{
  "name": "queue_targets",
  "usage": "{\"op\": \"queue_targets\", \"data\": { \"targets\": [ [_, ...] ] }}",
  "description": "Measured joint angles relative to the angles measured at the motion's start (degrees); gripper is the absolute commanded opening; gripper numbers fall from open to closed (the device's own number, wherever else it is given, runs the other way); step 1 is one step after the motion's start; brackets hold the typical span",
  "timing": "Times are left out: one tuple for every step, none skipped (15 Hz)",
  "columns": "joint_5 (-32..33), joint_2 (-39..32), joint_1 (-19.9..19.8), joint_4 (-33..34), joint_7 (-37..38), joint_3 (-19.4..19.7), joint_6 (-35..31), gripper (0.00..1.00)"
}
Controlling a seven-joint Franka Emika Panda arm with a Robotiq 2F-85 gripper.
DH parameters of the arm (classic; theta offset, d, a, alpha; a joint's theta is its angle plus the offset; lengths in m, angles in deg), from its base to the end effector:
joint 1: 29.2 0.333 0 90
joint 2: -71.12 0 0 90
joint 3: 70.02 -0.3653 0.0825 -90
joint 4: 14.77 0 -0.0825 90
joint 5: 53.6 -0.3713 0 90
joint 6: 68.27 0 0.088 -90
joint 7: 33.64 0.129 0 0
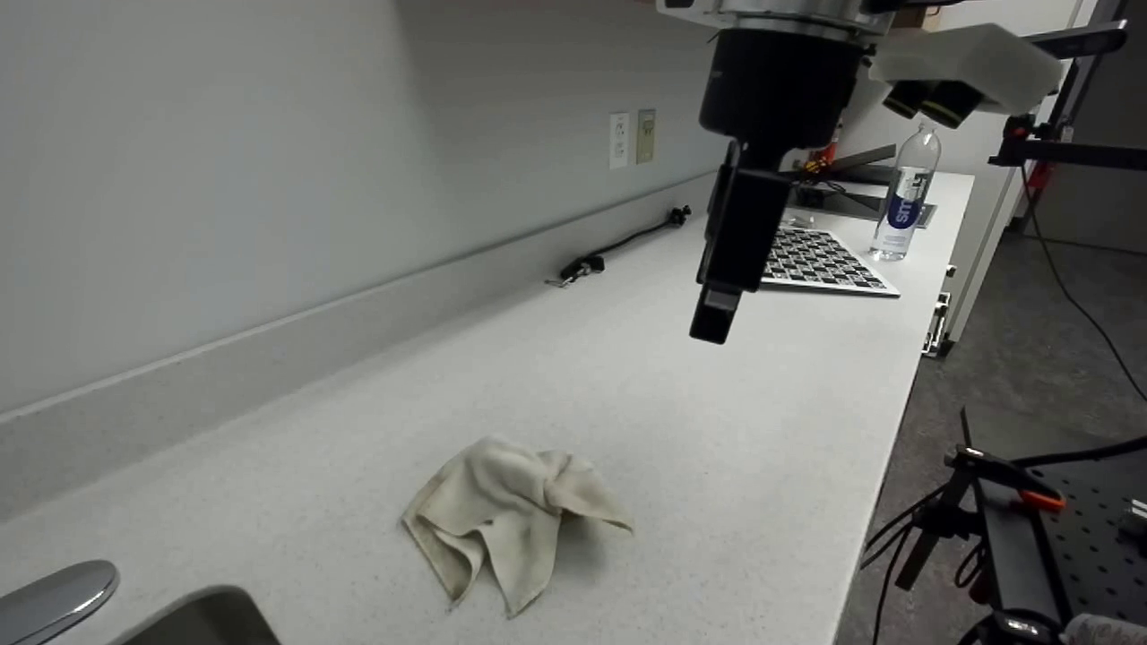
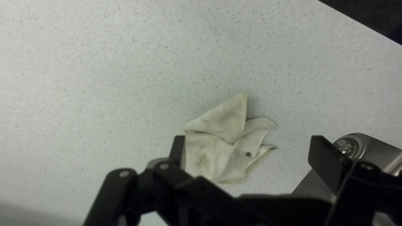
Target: Use the towel to wipe the countertop
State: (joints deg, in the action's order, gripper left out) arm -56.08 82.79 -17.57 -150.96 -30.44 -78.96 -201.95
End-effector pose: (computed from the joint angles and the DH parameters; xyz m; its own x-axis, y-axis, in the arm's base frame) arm 0.4362 0.1676 0.4504 0.9508 0.2673 0.1567 0.2726 -0.9621 -0.0129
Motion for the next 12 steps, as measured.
{"op": "queue_targets", "data": {
  "targets": [
    [-0.01,0.46,0.0,-0.25,0.03,-0.01,0.0,1.0],
    [-0.01,0.39,0.0,-0.24,0.03,-0.02,0.0,1.0],
    [-0.01,0.14,0.0,-0.21,0.03,-0.01,-0.03,1.0],
    [-0.01,-0.11,0.0,-0.2,0.03,-0.02,-0.04,1.0],
    [-0.01,-0.23,0.0,-0.2,0.03,-0.02,-0.04,1.0],
    [-0.01,-0.28,0.0,-0.19,0.03,-0.02,-0.04,1.0],
    [-0.01,-0.3,0.0,-0.19,0.03,-0.02,-0.04,1.0],
    [-0.01,-0.3,0.0,-0.19,0.03,-0.03,-0.04,1.0],
    [-0.01,-0.3,0.0,-0.18,0.03,-0.02,-0.04,1.0],
    [-0.01,-0.3,0.0,-0.18,0.03,-0.02,-0.04,1.0],
    [-0.01,-0.3,0.0,-0.18,0.03,-0.03,-0.04,1.0],
    [-0.01,-0.3,0.0,-0.18,0.03,-0.03,-0.04,1.0]
  ]
}}
